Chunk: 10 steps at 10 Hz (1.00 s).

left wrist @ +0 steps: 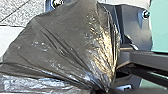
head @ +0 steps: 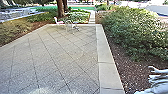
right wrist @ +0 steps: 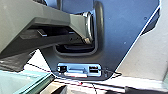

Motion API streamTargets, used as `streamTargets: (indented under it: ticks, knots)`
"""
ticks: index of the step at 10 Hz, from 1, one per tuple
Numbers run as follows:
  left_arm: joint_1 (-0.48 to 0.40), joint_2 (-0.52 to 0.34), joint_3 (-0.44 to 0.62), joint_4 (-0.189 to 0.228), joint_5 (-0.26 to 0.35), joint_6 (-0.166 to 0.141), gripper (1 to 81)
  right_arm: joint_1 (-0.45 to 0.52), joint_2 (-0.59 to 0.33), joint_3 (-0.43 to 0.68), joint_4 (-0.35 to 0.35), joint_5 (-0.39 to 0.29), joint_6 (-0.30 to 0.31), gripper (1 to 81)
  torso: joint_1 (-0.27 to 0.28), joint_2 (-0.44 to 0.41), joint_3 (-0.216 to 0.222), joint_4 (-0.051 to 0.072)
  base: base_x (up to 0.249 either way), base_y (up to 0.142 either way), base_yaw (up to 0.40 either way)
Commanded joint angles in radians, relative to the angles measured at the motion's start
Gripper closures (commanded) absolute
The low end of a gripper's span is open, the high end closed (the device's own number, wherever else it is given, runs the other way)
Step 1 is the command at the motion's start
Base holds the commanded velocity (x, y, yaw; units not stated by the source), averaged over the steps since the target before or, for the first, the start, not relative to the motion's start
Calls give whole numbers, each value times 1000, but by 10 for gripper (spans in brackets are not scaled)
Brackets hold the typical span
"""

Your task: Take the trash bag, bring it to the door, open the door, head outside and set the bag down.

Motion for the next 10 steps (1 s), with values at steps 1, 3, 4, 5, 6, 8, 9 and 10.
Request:
streamTargets:
  ticks: [1, 3, 4, 5, 6, 8, 9, 10]
  knots:
    - [-86, -79, 89, -55, 127, -1, 811, 5, 8, 8, -10, -66, -2, 10, 0, 0, 1, 0, 0, 0, 0]
    - [-146, -137, 146, -96, 145, -1, 811, 4, 8, 9, -10, -63, -2, 10, 0, 0, 0, 0, 0, 0, 0]
    - [-175, -162, 166, -115, 169, -1, 811, 4, 8, 9, -10, -66, -2, 10, 0, 0, 0, 0, 0, 0, 0]
    - [-211, -191, 186, -141, 180, -1, 811, 2, 8, 9, -10, -66, -2, 10, 0, 0, -1, 0, 0, 0, 0]
    - [-246, -217, 203, -162, 187, -1, 811, 1, 7, 9, -10, -66, -2, 10, 0, 0, -1, 0, 0, 0, 0]
    - [-323, -255, 202, -210, 245, -1, 811, -2, 8, 11, -7, -60, 1, 10, 1, 1, -2, 0, 0, 0, 0]
    - [-364, -266, 200, -219, 272, -1, 811, -7, 8, 9, -4, -55, 1, 10, 1, 1, -2, 0, 0, 0, 0]
    - [-401, -276, 197, -230, 293, -1, 811, -7, 8, 8, -1, -54, 1, 10, 1, 1, -2, 0, 0, 0, 0]
